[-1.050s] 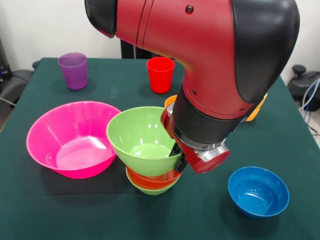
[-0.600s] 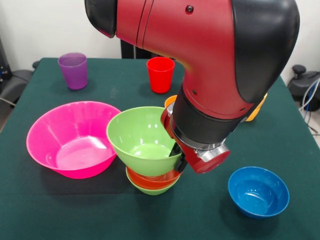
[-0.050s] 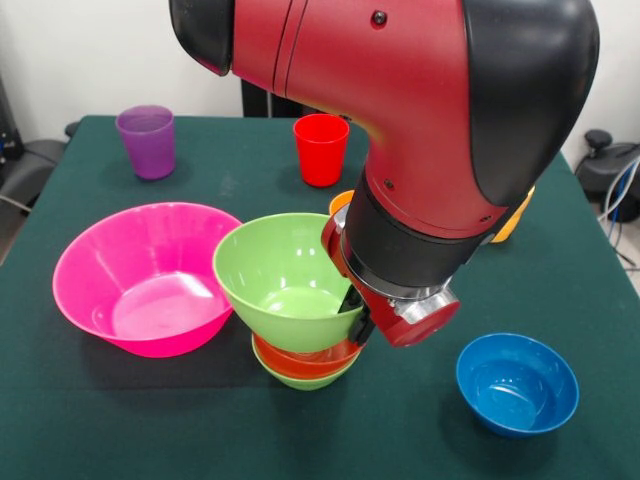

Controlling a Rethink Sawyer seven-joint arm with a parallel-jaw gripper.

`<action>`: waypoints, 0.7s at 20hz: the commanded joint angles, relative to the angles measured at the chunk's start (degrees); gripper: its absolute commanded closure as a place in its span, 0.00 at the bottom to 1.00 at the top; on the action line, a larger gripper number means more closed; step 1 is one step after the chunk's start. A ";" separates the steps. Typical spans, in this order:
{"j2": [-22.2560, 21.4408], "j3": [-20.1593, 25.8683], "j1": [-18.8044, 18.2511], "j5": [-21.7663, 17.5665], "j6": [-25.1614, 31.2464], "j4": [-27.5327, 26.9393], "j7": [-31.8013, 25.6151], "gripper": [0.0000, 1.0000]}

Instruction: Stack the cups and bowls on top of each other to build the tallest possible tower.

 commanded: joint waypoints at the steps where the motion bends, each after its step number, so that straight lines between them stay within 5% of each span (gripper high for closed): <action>1: 0.44 4.61 0.57 -1.86 4.79 3.55 0.31 1.00; 5: 0.48 4.29 0.56 -1.83 5.01 3.51 1.05 1.00; 6: 0.47 4.34 0.57 -1.69 5.00 3.55 1.39 0.00; 14: 1.24 3.86 0.31 -1.78 4.83 2.33 0.74 0.00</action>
